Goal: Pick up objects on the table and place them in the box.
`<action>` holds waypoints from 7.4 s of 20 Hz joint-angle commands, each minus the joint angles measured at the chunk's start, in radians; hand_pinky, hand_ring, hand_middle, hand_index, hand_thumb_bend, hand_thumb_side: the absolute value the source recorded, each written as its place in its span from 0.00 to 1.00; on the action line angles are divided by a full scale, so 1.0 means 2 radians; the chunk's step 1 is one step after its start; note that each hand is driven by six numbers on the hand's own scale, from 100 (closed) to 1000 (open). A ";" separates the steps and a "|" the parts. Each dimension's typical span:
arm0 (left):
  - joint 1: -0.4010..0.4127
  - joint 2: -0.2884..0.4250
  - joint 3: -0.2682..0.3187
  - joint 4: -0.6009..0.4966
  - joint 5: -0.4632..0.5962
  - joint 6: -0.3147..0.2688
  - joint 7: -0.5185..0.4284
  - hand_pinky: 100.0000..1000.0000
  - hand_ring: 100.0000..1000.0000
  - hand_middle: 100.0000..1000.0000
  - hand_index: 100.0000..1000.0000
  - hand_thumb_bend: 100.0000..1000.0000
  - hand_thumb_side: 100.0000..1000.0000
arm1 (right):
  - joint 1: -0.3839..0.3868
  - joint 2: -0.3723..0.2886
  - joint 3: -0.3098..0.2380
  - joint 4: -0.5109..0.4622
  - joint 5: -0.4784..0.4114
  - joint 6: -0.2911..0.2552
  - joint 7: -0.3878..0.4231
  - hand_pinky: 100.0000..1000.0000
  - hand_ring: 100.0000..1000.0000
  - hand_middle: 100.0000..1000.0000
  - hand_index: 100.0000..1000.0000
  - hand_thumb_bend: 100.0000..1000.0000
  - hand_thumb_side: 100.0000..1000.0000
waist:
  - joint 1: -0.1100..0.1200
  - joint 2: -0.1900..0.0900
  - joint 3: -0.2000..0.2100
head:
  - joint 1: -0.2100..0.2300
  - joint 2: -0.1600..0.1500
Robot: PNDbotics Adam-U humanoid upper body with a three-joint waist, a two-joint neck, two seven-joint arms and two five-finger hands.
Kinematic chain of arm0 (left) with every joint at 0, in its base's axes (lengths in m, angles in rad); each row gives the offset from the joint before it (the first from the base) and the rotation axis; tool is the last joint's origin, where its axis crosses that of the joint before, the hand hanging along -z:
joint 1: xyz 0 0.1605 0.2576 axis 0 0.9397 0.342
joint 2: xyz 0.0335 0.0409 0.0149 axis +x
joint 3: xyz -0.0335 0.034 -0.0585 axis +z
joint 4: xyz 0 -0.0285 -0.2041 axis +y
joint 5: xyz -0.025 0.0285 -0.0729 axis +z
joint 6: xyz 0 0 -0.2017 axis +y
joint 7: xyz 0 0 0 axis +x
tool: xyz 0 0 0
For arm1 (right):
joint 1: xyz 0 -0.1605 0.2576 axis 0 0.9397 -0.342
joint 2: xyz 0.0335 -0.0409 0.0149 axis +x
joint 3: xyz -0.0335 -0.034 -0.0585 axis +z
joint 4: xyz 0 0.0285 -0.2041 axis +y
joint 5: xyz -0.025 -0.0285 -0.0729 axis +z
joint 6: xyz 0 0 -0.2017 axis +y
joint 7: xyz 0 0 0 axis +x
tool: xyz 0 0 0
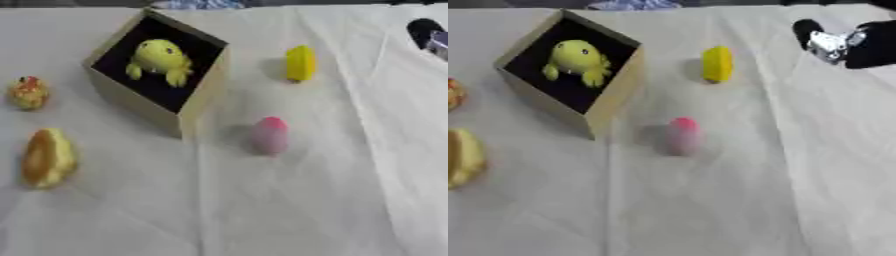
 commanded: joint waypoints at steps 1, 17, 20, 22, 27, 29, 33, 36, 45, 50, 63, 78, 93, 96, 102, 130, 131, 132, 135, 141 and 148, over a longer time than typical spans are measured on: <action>-0.005 0.006 0.001 -0.009 0.002 0.001 -0.003 0.88 0.82 0.82 0.90 0.22 0.67 | -0.017 -0.008 0.015 -0.007 0.012 0.009 0.016 0.86 0.90 0.88 0.88 0.00 0.65 | -0.001 -0.011 0.001 | -0.004 -0.007; -0.009 0.004 -0.004 -0.009 0.008 0.002 -0.010 0.88 0.82 0.82 0.90 0.22 0.67 | -0.128 0.079 0.131 0.120 0.120 -0.012 0.070 0.85 0.90 0.86 0.87 0.00 0.57 | -0.003 -0.006 0.012 | -0.011 -0.002; -0.010 0.003 -0.005 -0.009 0.009 0.002 -0.011 0.88 0.82 0.82 0.90 0.21 0.67 | -0.131 0.091 0.144 0.145 0.151 -0.027 0.064 0.85 0.90 0.86 0.88 0.00 0.53 | -0.003 -0.004 0.014 | -0.009 -0.003; -0.011 0.003 -0.005 -0.009 0.009 0.002 -0.011 0.88 0.82 0.82 0.90 0.21 0.67 | -0.131 0.097 0.149 0.159 0.167 -0.037 0.060 0.85 0.90 0.85 0.88 0.00 0.49 | -0.003 -0.003 0.014 | -0.008 -0.002; -0.012 0.002 -0.005 -0.009 0.010 0.001 -0.012 0.88 0.82 0.82 0.90 0.21 0.67 | -0.124 0.105 0.158 0.170 0.185 -0.050 0.051 0.86 0.91 0.84 0.87 0.00 0.39 | -0.003 0.000 0.015 | -0.006 -0.003; -0.013 0.002 -0.006 -0.009 0.010 0.001 -0.013 0.88 0.82 0.82 0.90 0.21 0.67 | -0.121 0.108 0.164 0.170 0.192 -0.052 0.046 0.86 0.91 0.83 0.88 0.00 0.39 | -0.002 0.002 0.016 | -0.005 -0.003; -0.014 0.001 -0.007 -0.009 0.011 0.001 -0.014 0.88 0.82 0.82 0.90 0.21 0.67 | -0.121 0.115 0.176 0.170 0.202 -0.048 0.030 0.86 0.90 0.82 0.88 0.00 0.35 | -0.001 0.004 0.016 | -0.006 -0.004; -0.015 0.001 -0.007 -0.009 0.012 0.001 -0.015 0.88 0.82 0.82 0.90 0.21 0.67 | -0.121 0.118 0.185 0.163 0.203 -0.046 0.028 0.87 0.91 0.83 0.89 0.00 0.31 | -0.001 0.005 0.016 | -0.007 -0.004; -0.015 0.000 -0.008 -0.009 0.013 0.002 -0.017 0.88 0.82 0.82 0.90 0.20 0.68 | -0.107 0.112 0.190 0.118 0.172 -0.025 0.058 0.88 0.93 0.82 0.88 0.06 0.02 | -0.003 0.006 0.017 | -0.007 -0.007; -0.015 0.000 -0.008 -0.009 0.014 0.002 -0.017 0.88 0.82 0.82 0.90 0.20 0.68 | -0.097 0.106 0.187 0.087 0.154 -0.012 0.058 0.88 0.92 0.82 0.88 0.03 0.08 | -0.003 0.006 0.018 | -0.004 -0.009; -0.016 -0.001 -0.009 -0.009 0.015 0.002 -0.019 0.89 0.82 0.82 0.90 0.20 0.68 | -0.103 0.126 0.203 0.100 0.161 0.005 0.055 0.88 0.93 0.83 0.90 0.00 0.17 | -0.003 0.009 0.019 | -0.004 -0.011; -0.018 -0.003 -0.011 -0.009 0.017 0.002 -0.023 0.89 0.82 0.82 0.90 0.19 0.69 | -0.123 0.167 0.227 0.179 0.197 -0.029 0.067 0.88 0.93 0.82 0.90 0.00 0.23 | -0.004 0.015 0.027 | -0.004 -0.013; -0.018 0.002 -0.010 -0.009 0.015 0.002 -0.023 0.89 0.82 0.82 0.90 0.18 0.69 | -0.081 0.093 0.175 0.018 0.184 -0.001 0.063 0.89 0.93 0.83 0.91 0.01 0.15 | -0.004 0.013 0.023 | 0.003 -0.015; -0.018 0.003 -0.010 -0.009 0.015 0.002 -0.023 0.89 0.82 0.82 0.90 0.18 0.69 | -0.075 0.086 0.169 -0.003 0.182 0.007 0.066 0.89 0.93 0.84 0.91 0.02 0.15 | -0.004 0.011 0.022 | 0.003 -0.016; -0.017 0.002 -0.010 -0.009 0.015 0.002 -0.023 0.89 0.83 0.82 0.90 0.18 0.69 | -0.072 0.087 0.173 -0.006 0.188 0.013 0.071 0.90 0.94 0.85 0.92 0.02 0.23 | -0.003 0.011 0.023 | 0.002 -0.017; -0.019 -0.002 -0.011 -0.009 0.019 0.002 -0.027 0.90 0.82 0.81 0.90 0.17 0.70 | -0.118 0.160 0.222 0.127 0.239 -0.036 0.075 0.87 0.87 0.58 0.65 0.06 0.07 | -0.001 0.020 0.026 | 0.000 -0.018; -0.019 -0.002 -0.011 -0.009 0.019 0.002 -0.027 0.90 0.82 0.81 0.90 0.17 0.70 | -0.117 0.158 0.220 0.119 0.229 -0.035 0.062 0.86 0.85 0.55 0.61 0.04 0.00 | -0.001 0.020 0.026 | 0.000 -0.018; -0.018 -0.002 -0.011 -0.009 0.019 0.002 -0.027 0.90 0.82 0.81 0.90 0.17 0.70 | -0.116 0.157 0.218 0.111 0.218 -0.032 0.048 0.85 0.83 0.52 0.58 0.01 0.00 | -0.001 0.020 0.026 | 0.000 -0.018; -0.018 -0.002 -0.011 -0.009 0.019 0.002 -0.027 0.90 0.82 0.81 0.90 0.17 0.70 | -0.112 0.150 0.213 0.088 0.188 -0.018 0.010 0.82 0.79 0.49 0.54 0.00 0.00 | -0.001 0.019 0.025 | 0.001 -0.019; -0.018 -0.001 -0.010 -0.009 0.019 0.003 -0.028 0.90 0.82 0.81 0.90 0.17 0.70 | -0.102 0.133 0.185 0.047 0.132 0.028 -0.037 0.79 0.75 0.47 0.52 0.00 0.00 | -0.002 0.016 0.023 | 0.005 -0.018; -0.017 0.001 -0.010 -0.009 0.018 0.004 -0.030 0.90 0.82 0.81 0.90 0.17 0.70 | -0.131 0.123 0.151 0.022 0.067 0.075 -0.072 0.74 0.65 0.37 0.38 0.00 0.00 | -0.003 0.009 0.021 | 0.004 -0.016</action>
